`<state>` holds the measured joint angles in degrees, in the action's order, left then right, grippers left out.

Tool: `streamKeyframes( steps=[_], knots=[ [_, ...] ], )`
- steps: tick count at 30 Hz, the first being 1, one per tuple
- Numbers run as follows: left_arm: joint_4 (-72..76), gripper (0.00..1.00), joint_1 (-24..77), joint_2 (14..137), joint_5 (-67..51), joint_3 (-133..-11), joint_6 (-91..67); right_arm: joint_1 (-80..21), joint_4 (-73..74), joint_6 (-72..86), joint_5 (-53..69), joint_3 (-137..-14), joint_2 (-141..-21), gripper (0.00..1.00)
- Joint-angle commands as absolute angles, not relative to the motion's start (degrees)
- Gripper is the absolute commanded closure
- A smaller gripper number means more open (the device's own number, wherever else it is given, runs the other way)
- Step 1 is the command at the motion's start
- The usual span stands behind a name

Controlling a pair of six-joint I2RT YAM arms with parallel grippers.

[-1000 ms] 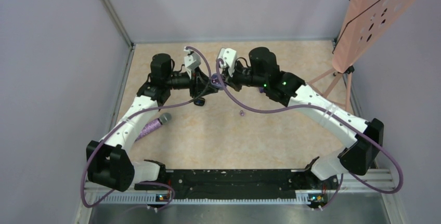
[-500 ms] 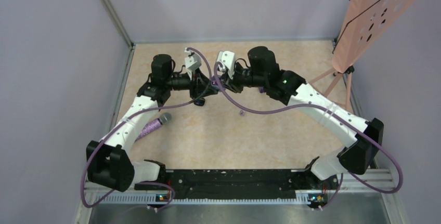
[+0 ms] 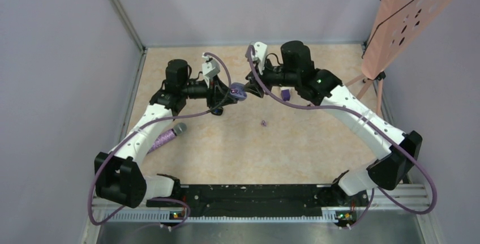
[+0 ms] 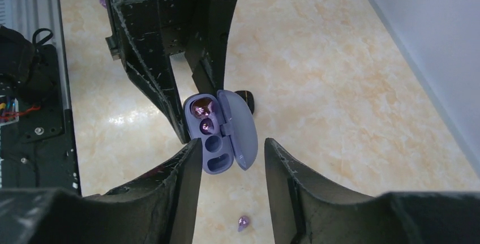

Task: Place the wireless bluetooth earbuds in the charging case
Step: Place the earbud in the charging case.

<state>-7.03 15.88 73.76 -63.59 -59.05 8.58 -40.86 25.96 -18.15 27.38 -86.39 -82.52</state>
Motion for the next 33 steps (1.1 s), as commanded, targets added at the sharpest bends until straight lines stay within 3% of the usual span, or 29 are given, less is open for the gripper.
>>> streamKeyframes(
  steps=[1, 5, 33],
  knots=[
    [-4.98, 1.0, 16.24, 73.74, -64.46, -60.82, 9.53, -41.08, 21.43, -9.34, 27.75, -88.89, -84.44, 0.53],
    [-5.01, 1.0, 16.43, 73.65, -64.67, -60.74, 9.66, -41.15, 20.35, -5.56, 28.52, -89.28, -85.43, 0.49],
    [-5.1, 1.0, 16.95, 73.68, -64.71, -60.64, 10.61, -41.13, 20.77, -4.31, 30.26, -91.39, -89.7, 0.48]
  ],
)
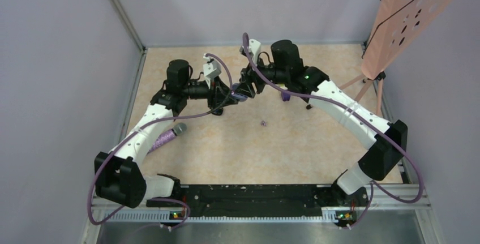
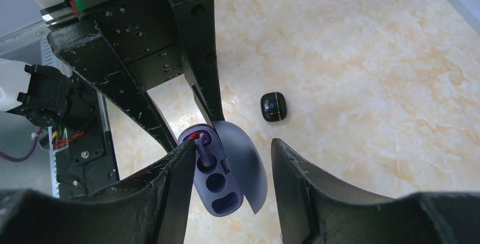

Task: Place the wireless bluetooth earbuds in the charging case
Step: Place the earbud in the charging case, then pick up the earbud from the center of the board.

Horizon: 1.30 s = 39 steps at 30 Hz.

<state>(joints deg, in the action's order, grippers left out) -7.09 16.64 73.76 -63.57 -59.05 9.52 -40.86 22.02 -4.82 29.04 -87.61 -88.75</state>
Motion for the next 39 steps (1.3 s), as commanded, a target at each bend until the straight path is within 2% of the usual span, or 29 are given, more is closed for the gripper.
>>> streamKeyframes(
  steps=[1, 9, 13, 19, 22, 28, 34, 37, 39],
  knots=[
    [-5.02, 1.0, 16.96, 73.73, -64.7, -60.69, 10.62, -41.13, 21.01, -4.4, 30.27, -91.97, -89.92, 0.49],
    [-5.08, 1.0, 16.43, 73.72, -61.73, -60.2, 9.21, -38.14, 21.73, -4.56, 34.69, -93.07, -83.82, 0.48],
    [-0.99, 1.0, 14.75, 72.93, -59.6, -58.44, 1.72, -35.87, 26.79, -6.25, 32.12, -90.87, -81.65, 0.5],
    [2.52, 1.0, 11.78, 70.5, -55.74, -55.31, -6.16, -33.22, 29.22, -15.0, 23.72, -75.45, -77.19, 0.63],
    [3.56, 1.0, 10.11, 69.48, -53.96, -54.06, -8.9, -33.06, 29.68, -11.57, 20.29, -71.69, -78.96, 0.68],
    [2.47, 1.0, 8.2, 67.96, -52.59, -53.38, -9.32, -33.13, 26.8, -9.75, 22.69, -63.5, -81.71, 0.76],
    [3.84, 1.0, 7.86, 66.84, -51.77, -52.68, -10.24, -33.13, 16.55, -13.73, 22.15, -53.52, -80.85, 0.76],
    [3.89, 1.0, 7.36, 66.41, -51.76, -52.56, -10.3, -33.18, 16.71, -16.71, 21.9, -53.81, -82.47, 0.75],
    [3.66, 1.0, 6.98, 66.14, -51.91, -52.6, -10.28, -33.09, 18.44, -24.47, 22.59, -55.08, -82.94, 0.75]
  ],
)
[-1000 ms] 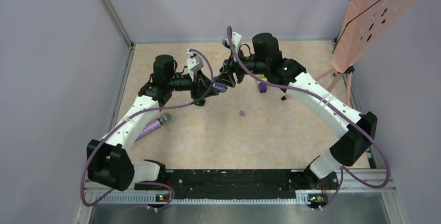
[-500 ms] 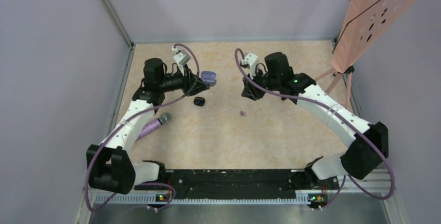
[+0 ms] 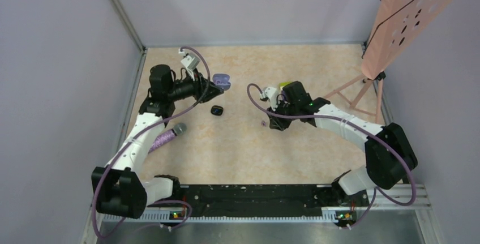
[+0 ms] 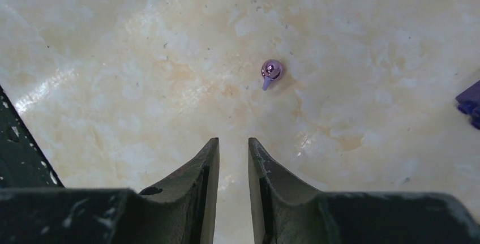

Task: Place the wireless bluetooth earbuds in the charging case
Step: Pick up the earbud from the center of the board.

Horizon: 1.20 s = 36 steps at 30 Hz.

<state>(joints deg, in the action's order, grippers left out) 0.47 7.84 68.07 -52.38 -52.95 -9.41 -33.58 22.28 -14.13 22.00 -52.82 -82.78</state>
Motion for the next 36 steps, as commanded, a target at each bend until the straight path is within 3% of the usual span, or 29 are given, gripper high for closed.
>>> streamKeyframes(
  steps=[1, 11, 16, 21, 28, 36],
  knots=[
    [3.4, 1.0, 6.83, 66.11, -52.03, -52.69, -10.24, -33.13, 19.51, -29.76, 23.67, -55.77, -82.65, 0.75],
    [6.71, 1.0, 5.74, 66.38, -50.6, -51.78, -12.54, -34.65, 13.71, -93.54, 23.44, -42.37, -73.9, 0.77],
    [7.45, 1.0, 5.04, 65.73, -50.36, -51.68, -12.53, -34.84, 14.37, -115.15, 26.65, -37.99, -72.78, 0.72],
    [7.87, 1.0, 4.24, 64.2, -49.72, -51.13, -12.3, -36.4, 9.44, -125.87, 26.93, -33.16, -73.19, 0.61],
    [8.53, 1.0, 3.79, 61.96, -49.52, -50.29, -12.13, -42.5, -0.93, -129.64, 14.45, -30.93, -79.79, 0.56],
    [10.24, 1.0, 3.69, 60.53, -48.95, -48.24, -13.07, -46.06, -3.0, -135.93, 1.39, -32.15, -87.41, 0.58]
  ],
)
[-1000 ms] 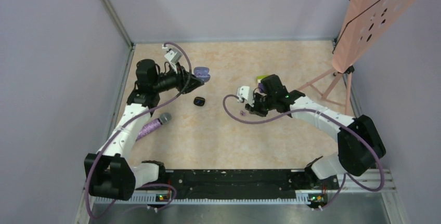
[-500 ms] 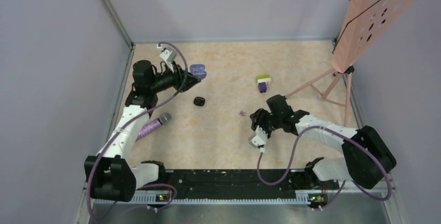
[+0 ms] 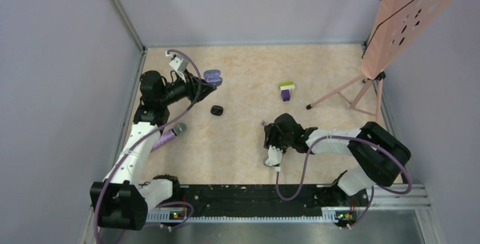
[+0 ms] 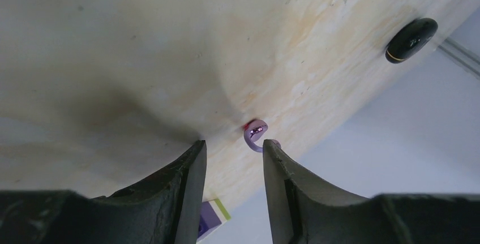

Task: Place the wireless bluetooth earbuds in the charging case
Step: Pick up the earbud from the center of the board.

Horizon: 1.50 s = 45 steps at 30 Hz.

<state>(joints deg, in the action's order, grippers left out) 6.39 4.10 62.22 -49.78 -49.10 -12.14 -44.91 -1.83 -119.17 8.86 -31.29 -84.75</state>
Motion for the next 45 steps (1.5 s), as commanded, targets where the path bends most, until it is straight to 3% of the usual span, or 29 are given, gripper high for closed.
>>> streamKeyframes(
  steps=[1, 18, 45],
  knots=[
    [10.51, 1.0, 3.69, 60.39, -48.72, -48.11, -13.3, -46.12, -3.07, -136.37, 0.46, -32.12, -87.92, 0.58],
    [15.02, 1.0, 3.6, 58.99, -47.33, -45.38, -15.82, -47.3, 5.16, -146.43, -2.36, -34.17, -87.87, 0.64],
    [15.42, 1.0, 3.34, 56.39, -46.24, -42.59, -15.82, -48.26, 6.05, -155.12, 4.01, -37.08, -90.22, 0.59]
  ],
)
